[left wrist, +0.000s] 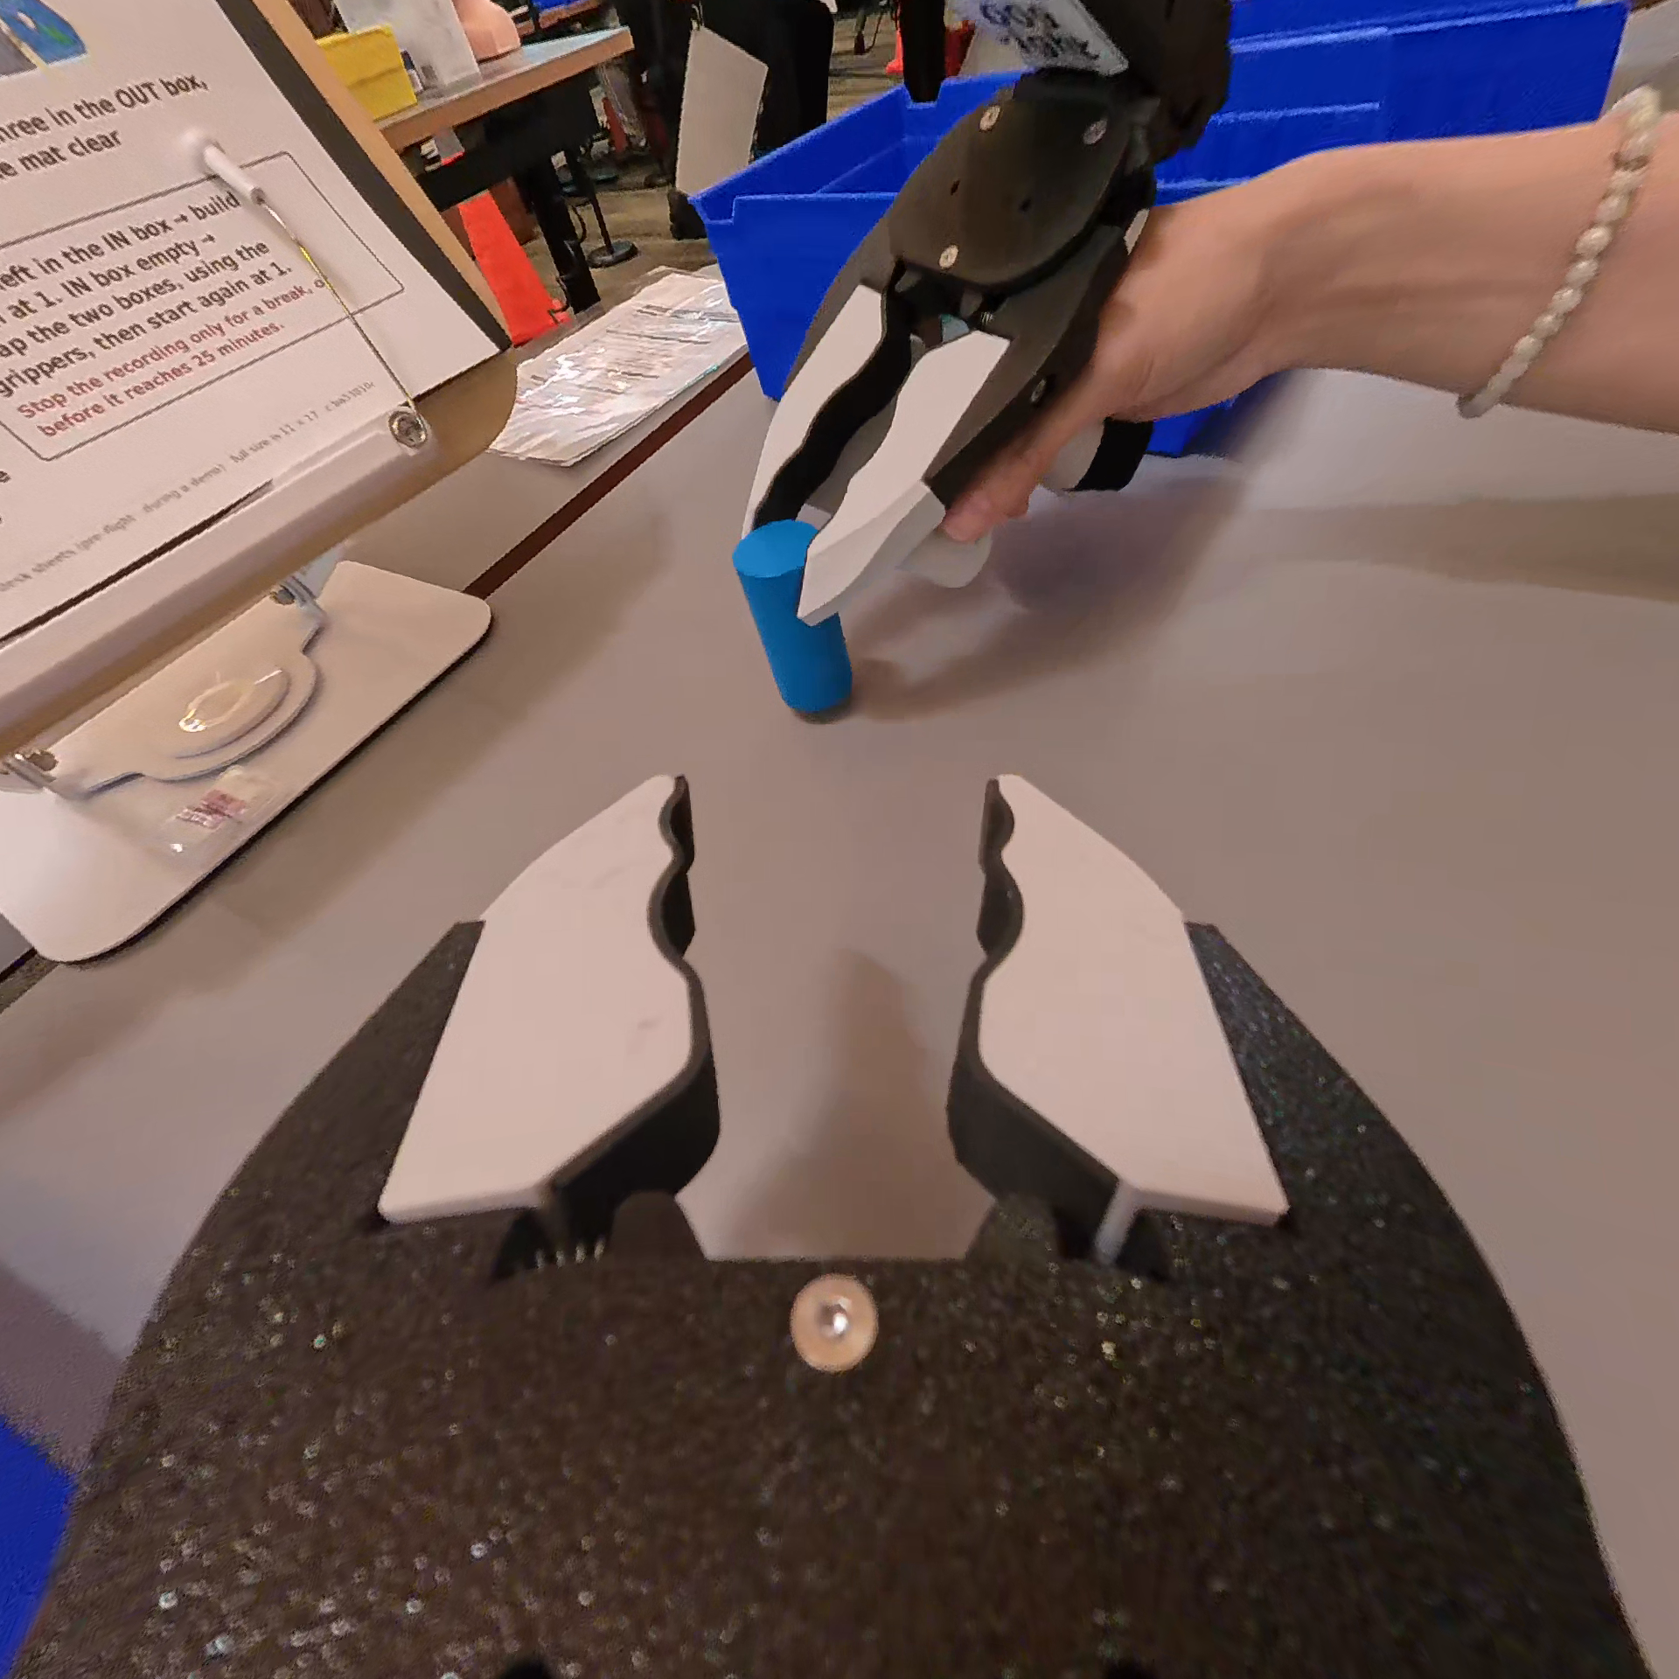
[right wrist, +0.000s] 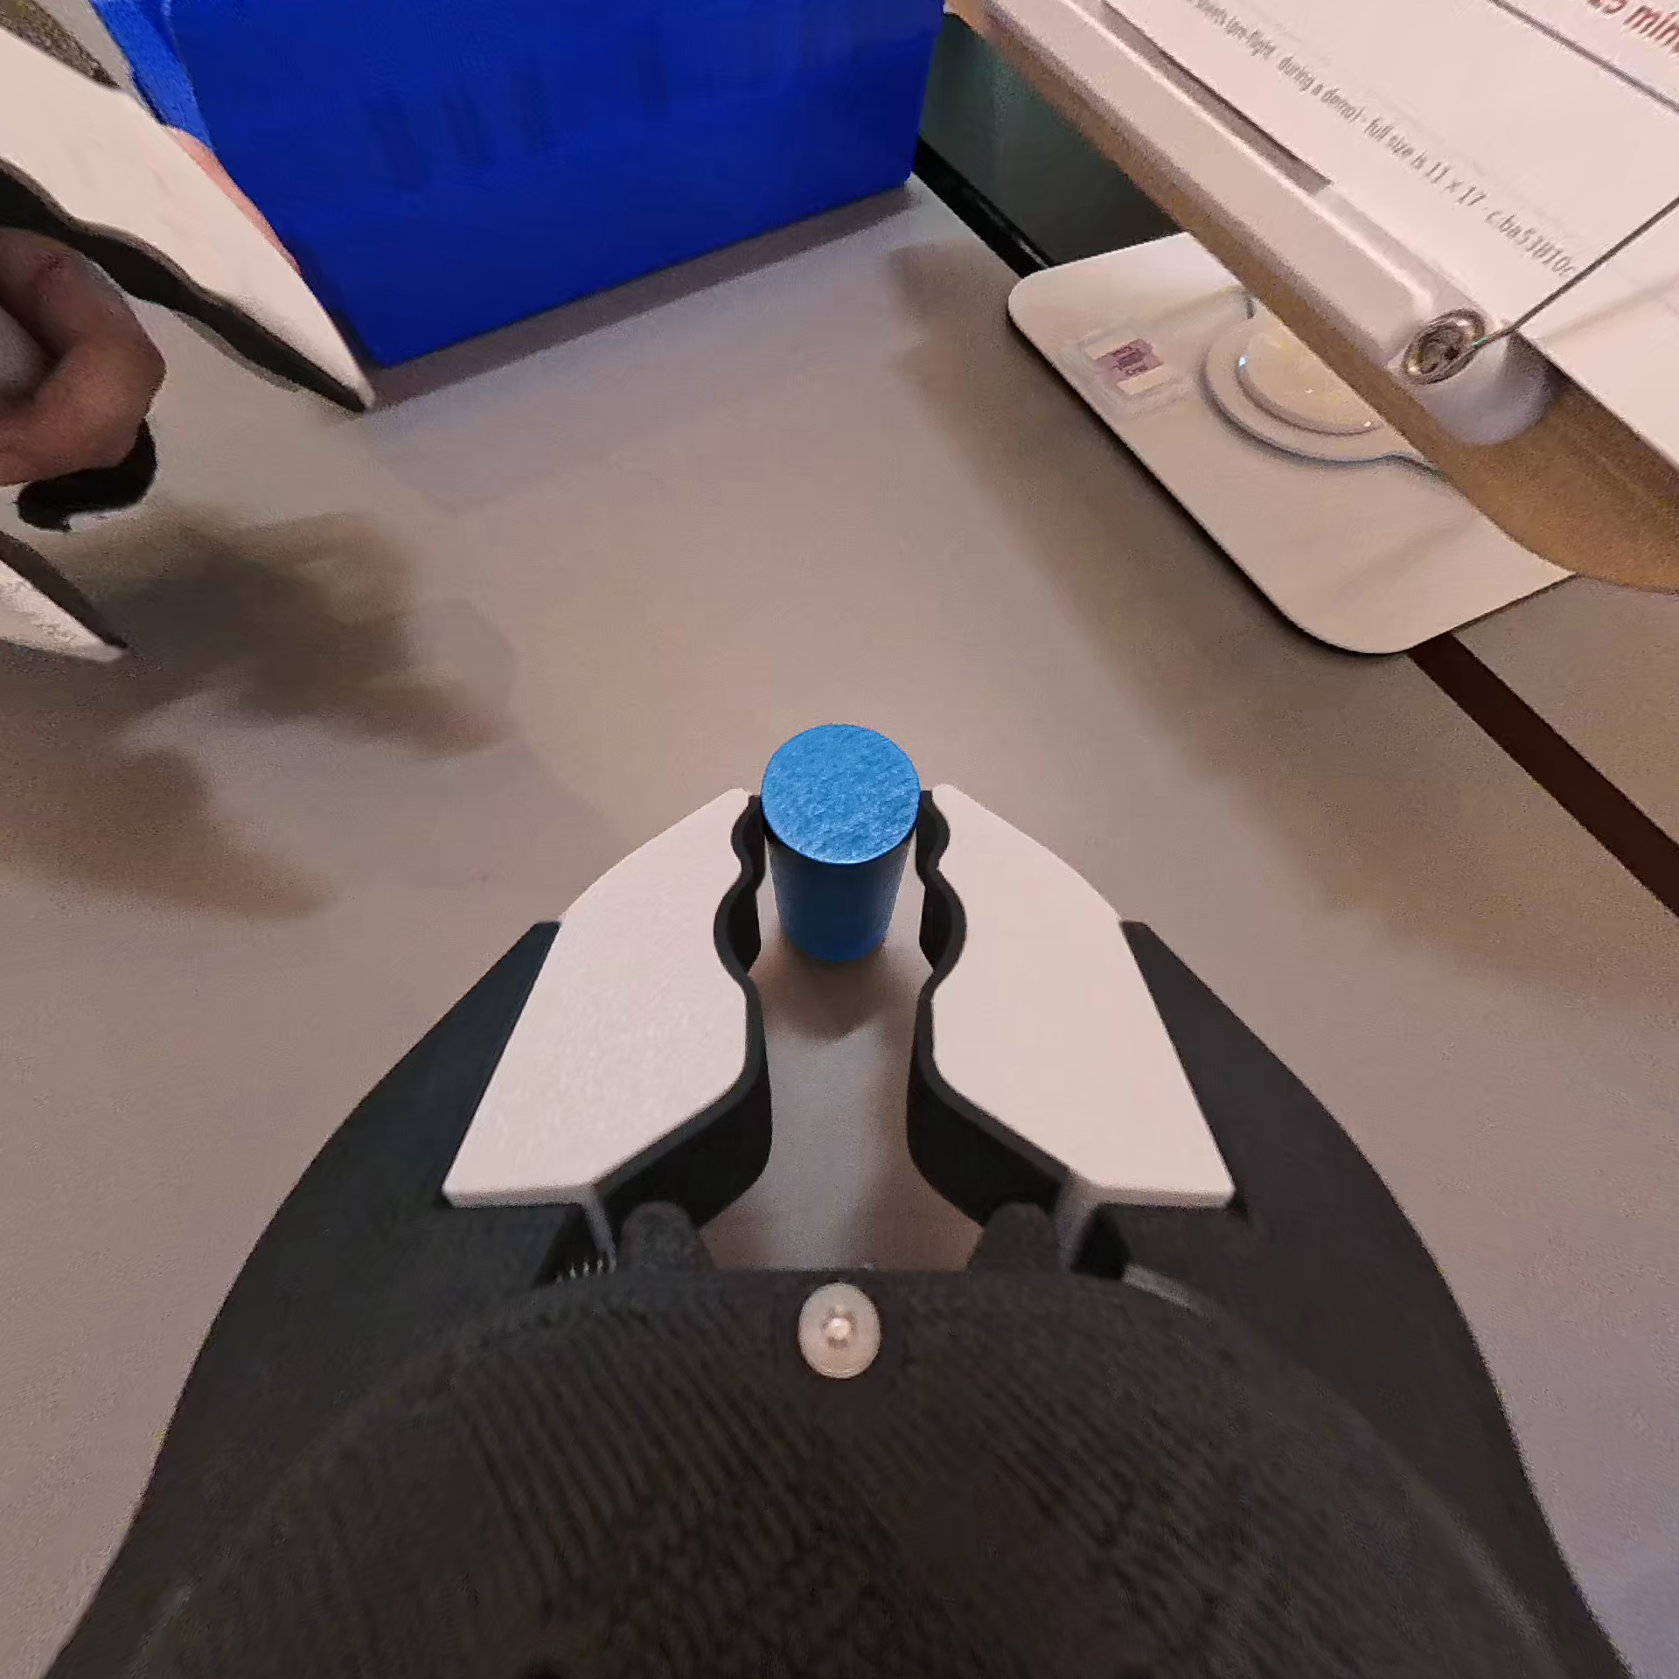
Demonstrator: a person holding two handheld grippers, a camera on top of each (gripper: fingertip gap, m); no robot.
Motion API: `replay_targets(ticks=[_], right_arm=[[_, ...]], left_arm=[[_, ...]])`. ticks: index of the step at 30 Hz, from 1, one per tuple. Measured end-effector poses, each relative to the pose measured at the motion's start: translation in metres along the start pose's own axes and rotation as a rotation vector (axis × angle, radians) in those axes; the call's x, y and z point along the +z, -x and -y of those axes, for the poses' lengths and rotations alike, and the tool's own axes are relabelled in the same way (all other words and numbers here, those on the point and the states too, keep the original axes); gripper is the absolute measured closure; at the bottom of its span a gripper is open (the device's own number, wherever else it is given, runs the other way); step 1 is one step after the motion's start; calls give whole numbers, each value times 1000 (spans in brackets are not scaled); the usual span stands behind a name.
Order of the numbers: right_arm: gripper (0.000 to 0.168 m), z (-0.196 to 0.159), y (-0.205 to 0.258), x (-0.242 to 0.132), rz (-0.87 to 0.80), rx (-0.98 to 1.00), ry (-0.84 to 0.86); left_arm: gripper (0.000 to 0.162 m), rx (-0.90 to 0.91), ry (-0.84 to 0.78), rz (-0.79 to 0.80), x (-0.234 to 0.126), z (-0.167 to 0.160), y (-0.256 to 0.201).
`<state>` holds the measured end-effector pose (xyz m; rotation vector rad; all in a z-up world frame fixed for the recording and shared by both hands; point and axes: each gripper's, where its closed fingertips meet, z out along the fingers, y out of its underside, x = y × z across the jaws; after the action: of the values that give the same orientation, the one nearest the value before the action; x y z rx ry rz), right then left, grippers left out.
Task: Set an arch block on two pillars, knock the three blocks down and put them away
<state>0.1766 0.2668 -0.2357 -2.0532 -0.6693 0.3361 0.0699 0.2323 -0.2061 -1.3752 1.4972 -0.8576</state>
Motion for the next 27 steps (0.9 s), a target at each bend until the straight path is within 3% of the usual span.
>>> replay_targets(ticks=[1, 13, 20, 27], right_arm=[[136, -1, 2, 1, 16, -1, 1], [136, -7, 1, 4, 81, -7, -26], [135, -8, 0, 5, 53, -105, 21], [99, 1, -4, -1, 33, -65, 28]], left_arm=[[102, -8, -6, -3, 0, 1, 0], [103, -52, -25, -28, -1, -1, -2], [101, -66, -3, -42, 2, -6, -3], [99, -85, -18, -45, -2, -4, -2]])
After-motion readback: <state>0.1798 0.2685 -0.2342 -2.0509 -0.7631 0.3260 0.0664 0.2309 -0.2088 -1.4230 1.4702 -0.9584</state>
